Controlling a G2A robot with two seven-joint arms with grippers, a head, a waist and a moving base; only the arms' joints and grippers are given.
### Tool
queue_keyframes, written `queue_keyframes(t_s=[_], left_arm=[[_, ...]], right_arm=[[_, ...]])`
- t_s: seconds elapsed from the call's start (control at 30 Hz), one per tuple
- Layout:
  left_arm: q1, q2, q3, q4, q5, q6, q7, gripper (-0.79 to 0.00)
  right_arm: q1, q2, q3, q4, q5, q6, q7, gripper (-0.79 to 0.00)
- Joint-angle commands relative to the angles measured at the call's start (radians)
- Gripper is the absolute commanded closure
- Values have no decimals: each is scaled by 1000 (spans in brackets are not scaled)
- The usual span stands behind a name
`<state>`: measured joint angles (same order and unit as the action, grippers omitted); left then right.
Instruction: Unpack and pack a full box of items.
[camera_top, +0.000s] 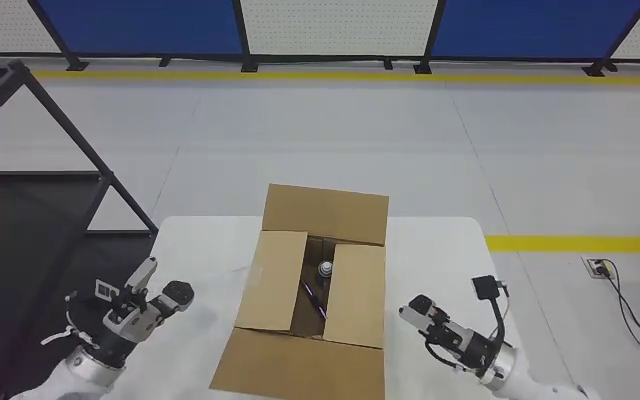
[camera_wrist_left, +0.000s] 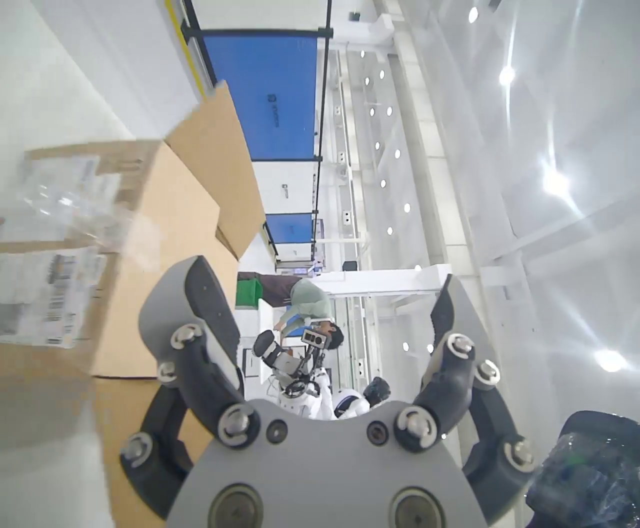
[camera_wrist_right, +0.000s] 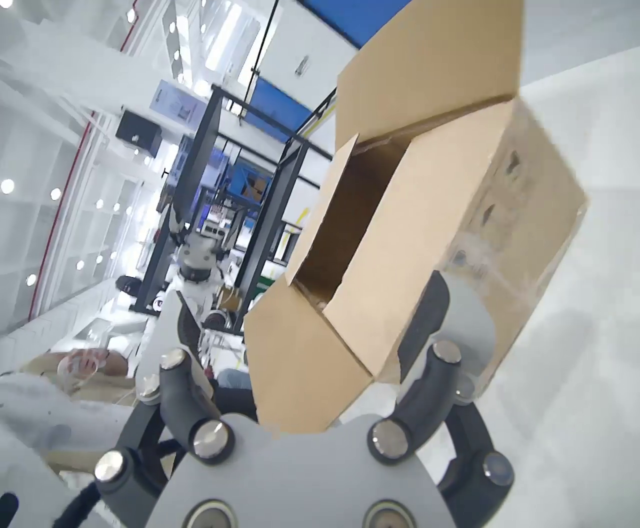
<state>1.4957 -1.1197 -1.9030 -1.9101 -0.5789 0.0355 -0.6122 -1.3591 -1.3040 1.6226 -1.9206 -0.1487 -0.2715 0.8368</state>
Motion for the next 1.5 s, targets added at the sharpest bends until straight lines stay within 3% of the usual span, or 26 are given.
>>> queue_keyframes(t_s=[0.0,0.07,0.4,0.7,0.8,0.97,1.2,1.47], left_arm=[[25,4,-59,43,-4,-25,-45,-785],[41,8,-94,72,-10,-43,-90,-785],[41,8,-94,72,-10,-43,-90,-785],[-23,13,-10,122,28,-7,-110,-785],[-46,15,9,127,48,-14,-106,-785],[-67,16,26,128,47,-19,-86,-785],[-83,19,17,139,28,-17,-62,-785],[-79,21,3,140,0,-22,-53,-785]], right_arm=[[0,0,0,0,2,-19,5,-785],[0,0,0,0,2,-19,5,-785],[-10,1,-3,0,34,-28,3,-785],[-101,37,94,23,165,-59,282,-785],[-128,50,109,30,138,-51,357,-785],[-145,60,53,38,105,-27,418,-785],[-90,69,-64,43,66,-10,465,-785],[-52,76,-100,20,284,-95,459,-785]])
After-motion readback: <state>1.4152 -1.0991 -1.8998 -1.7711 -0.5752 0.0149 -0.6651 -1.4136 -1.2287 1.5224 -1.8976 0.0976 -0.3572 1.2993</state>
